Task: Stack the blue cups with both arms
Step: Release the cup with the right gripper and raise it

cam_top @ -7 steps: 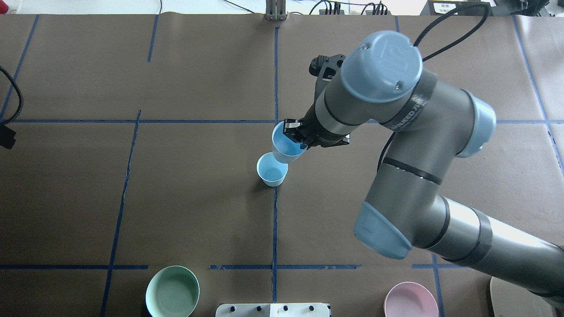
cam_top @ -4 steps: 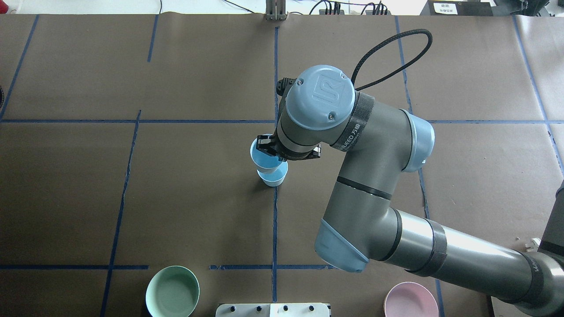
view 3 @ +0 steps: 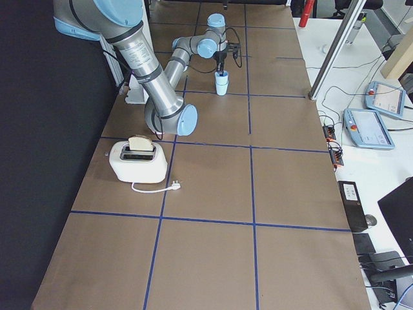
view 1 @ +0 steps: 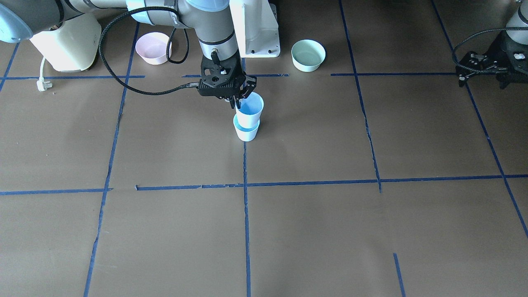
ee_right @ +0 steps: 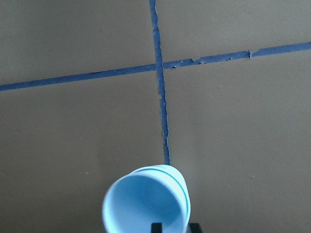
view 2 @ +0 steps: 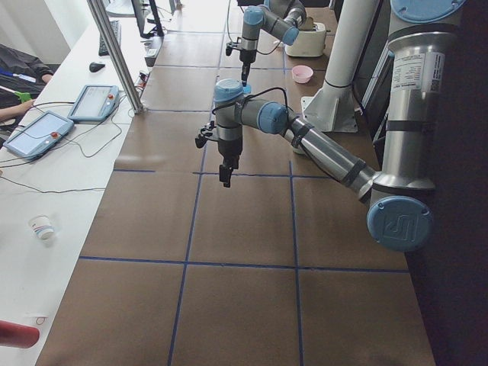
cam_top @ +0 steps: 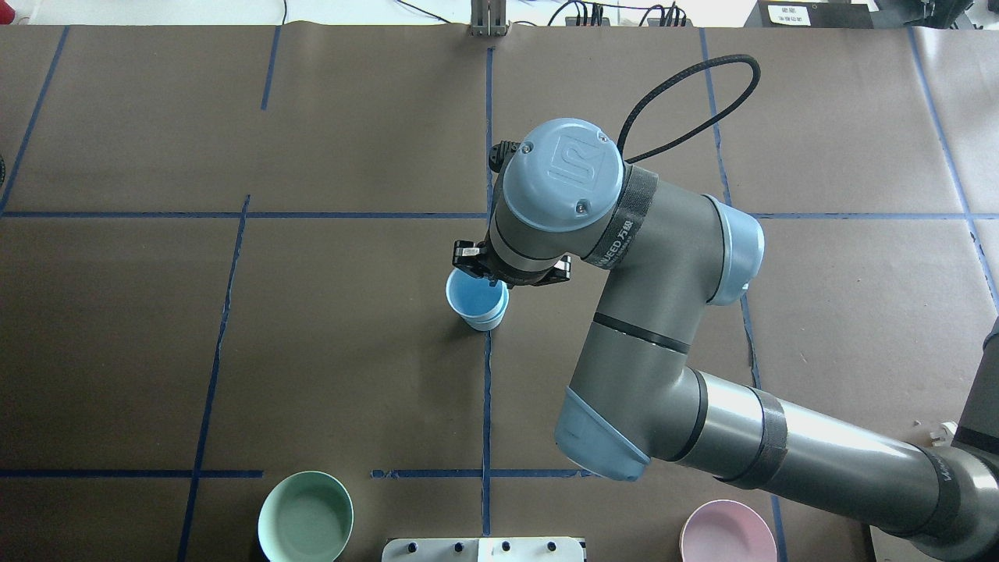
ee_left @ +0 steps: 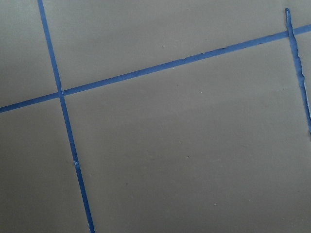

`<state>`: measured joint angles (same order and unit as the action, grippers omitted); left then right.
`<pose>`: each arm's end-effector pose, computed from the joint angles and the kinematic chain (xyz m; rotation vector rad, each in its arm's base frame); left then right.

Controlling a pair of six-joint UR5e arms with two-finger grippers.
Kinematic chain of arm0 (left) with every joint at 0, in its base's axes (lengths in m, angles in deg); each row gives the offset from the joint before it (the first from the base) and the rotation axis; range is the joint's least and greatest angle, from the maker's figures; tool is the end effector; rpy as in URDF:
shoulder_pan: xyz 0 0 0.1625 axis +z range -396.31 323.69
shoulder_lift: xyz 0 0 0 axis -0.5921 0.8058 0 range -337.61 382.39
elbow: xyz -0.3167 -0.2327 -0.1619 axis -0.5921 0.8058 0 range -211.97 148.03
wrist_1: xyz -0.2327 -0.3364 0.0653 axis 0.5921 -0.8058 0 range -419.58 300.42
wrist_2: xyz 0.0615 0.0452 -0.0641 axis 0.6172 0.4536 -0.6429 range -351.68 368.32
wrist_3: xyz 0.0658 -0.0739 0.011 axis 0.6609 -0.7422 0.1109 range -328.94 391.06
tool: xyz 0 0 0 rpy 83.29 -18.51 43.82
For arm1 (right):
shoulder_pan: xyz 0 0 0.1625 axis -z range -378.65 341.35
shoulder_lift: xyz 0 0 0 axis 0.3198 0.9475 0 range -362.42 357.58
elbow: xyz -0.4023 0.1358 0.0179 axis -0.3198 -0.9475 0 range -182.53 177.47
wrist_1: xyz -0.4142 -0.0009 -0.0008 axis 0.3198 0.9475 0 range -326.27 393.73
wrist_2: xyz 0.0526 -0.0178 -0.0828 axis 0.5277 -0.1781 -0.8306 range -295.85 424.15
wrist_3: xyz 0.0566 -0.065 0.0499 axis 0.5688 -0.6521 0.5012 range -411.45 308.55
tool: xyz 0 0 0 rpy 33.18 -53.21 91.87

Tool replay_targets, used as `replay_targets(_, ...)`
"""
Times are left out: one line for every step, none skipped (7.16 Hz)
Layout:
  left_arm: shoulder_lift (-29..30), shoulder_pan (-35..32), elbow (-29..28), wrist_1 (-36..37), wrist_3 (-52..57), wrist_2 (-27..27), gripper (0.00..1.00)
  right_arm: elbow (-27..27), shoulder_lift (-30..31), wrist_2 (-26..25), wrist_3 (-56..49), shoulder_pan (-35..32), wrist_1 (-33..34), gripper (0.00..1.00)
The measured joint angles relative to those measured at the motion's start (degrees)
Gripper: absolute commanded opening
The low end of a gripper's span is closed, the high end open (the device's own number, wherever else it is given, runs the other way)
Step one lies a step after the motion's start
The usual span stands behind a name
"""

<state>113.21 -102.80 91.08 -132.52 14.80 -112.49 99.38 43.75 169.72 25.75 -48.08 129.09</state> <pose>0.1048 -0.4472 0.4219 0.0879 0.6003 0.2015 -0.5160 -0.4134 0.1293 0.0780 -0.9069 0.1505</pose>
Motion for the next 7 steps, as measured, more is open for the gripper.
replay_targets(-0.01, -0.14, 0.0, 0.0, 0.0, -0.02, 1.0, 0.14, 0.06, 0.06, -0.02, -0.01, 0.05, 1.0)
replay_targets(-0.01, -0.18, 0.0, 0.0, 0.0, -0.03, 1.0, 0.31, 0.05, 0.15, -0.01, -0.01, 0.1, 1.0)
replay_targets(-0.03, -0.2, 0.0, 0.0, 0.0, -0.03, 1.0, 0.44, -0.02, 0.21, 0.03, -0.01, 0.14, 1.0)
replay_targets(-0.03, -0.21, 0.0, 0.02, 0.0, -0.03, 1.0, 0.86, -0.02, 0.3, 0.01, -0.2, 0.2, 1.0)
replay_targets(-0.03, -0.25, -0.09, 0.04, 0.02, -0.03, 1.0, 2.09, 0.23, 1.54, -0.45, -1.43, 0.91, 1.0)
replay_targets(-0.03, -0.58, -0.32, 0.04, 0.46, -0.06, 1.0, 4.24, 1.52, 4.31, -2.69, -4.25, 2.27, 1.0)
replay_targets(-0.03, -1.78, -1.12, 0.07, 2.1, -0.56, 1.0, 7.54, 4.83, 6.66, -7.31, -7.66, 3.24, 1.0)
